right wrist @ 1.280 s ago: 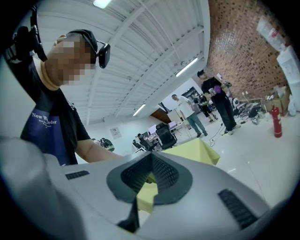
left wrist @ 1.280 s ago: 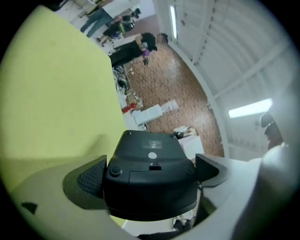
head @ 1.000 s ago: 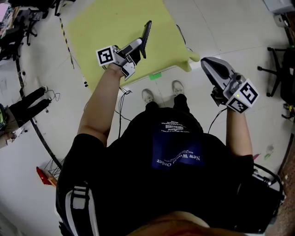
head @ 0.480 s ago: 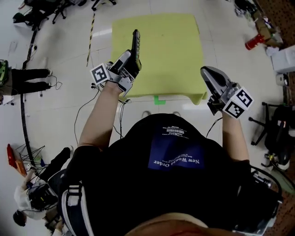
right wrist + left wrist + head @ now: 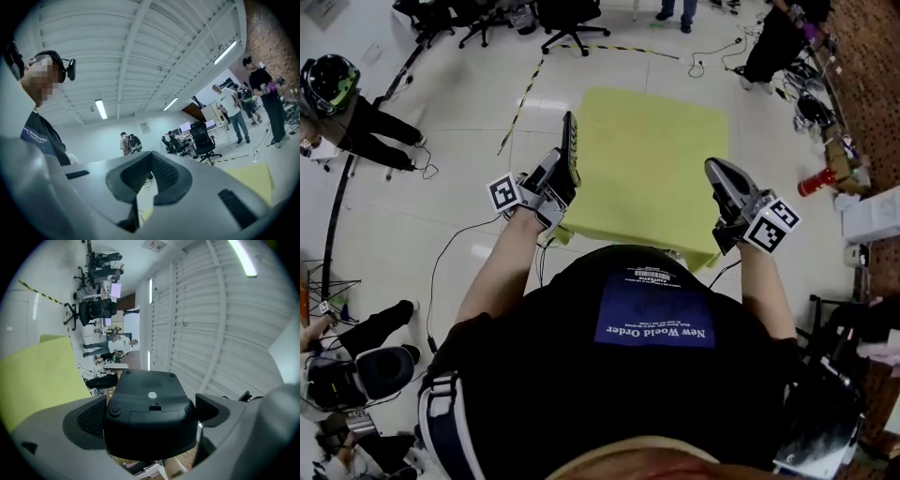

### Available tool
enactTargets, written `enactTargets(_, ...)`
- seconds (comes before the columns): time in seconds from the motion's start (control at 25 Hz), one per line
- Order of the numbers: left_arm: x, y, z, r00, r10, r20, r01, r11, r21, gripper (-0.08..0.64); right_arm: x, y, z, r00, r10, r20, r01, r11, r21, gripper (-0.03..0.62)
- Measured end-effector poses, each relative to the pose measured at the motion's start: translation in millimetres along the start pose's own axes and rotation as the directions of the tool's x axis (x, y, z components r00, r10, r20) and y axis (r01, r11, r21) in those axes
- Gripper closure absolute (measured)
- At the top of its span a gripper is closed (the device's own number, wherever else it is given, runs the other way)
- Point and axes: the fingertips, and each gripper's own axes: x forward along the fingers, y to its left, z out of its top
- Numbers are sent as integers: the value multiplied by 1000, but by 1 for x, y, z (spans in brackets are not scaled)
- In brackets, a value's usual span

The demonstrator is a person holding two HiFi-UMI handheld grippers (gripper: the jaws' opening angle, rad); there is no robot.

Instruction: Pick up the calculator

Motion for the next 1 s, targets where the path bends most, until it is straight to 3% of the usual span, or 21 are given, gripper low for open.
enactTargets(0.28,0,-11,1,999,-24,38,23,1000,8,-28,-7,-25,22,999,-51,0,51,998,-39,606)
enactTargets(1.0,21,-15,-11,998,-54,-21,55,998,22,-28,-35,-41,12,990,-140,-2,140,989,-47,607)
